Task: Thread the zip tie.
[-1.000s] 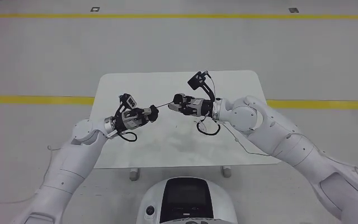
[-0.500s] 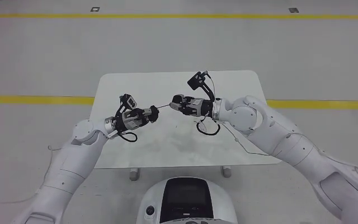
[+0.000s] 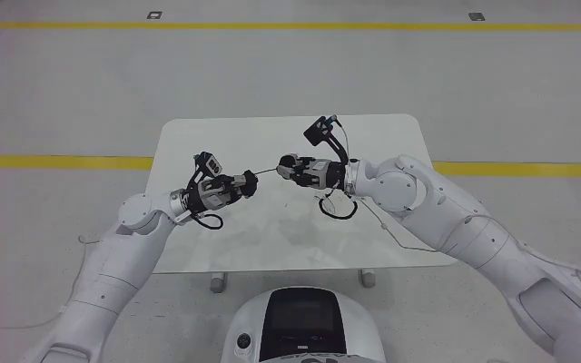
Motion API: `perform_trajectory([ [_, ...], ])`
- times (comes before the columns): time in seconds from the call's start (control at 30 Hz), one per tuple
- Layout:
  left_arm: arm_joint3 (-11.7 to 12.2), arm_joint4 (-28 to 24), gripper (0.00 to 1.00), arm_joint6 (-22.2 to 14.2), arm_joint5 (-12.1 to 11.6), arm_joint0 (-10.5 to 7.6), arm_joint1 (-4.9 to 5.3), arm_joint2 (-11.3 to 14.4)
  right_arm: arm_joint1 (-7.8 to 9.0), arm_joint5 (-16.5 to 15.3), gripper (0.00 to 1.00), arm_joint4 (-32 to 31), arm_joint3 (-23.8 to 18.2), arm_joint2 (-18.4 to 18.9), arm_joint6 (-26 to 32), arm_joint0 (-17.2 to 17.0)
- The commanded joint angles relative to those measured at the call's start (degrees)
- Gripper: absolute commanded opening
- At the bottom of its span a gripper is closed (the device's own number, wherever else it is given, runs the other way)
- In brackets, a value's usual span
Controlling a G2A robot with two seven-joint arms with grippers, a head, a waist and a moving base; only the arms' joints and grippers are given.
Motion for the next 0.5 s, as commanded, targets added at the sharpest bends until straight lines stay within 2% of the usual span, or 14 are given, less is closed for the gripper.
perform_trajectory([
  [0.0, 0.05, 0.03, 0.0, -0.01, 0.01, -0.06, -0.03, 0.04, 0.01, 0.0, 0.02, -0.04, 0.0, 0.0, -0.03, -0.01],
  [0.47, 0.31, 0.05, 0.0, 0.12, 0.0, -0.37, -0.24, 0.27, 0.07, 0.0, 0.0, 0.13, -0.01, 0.0, 0.05, -0.07],
])
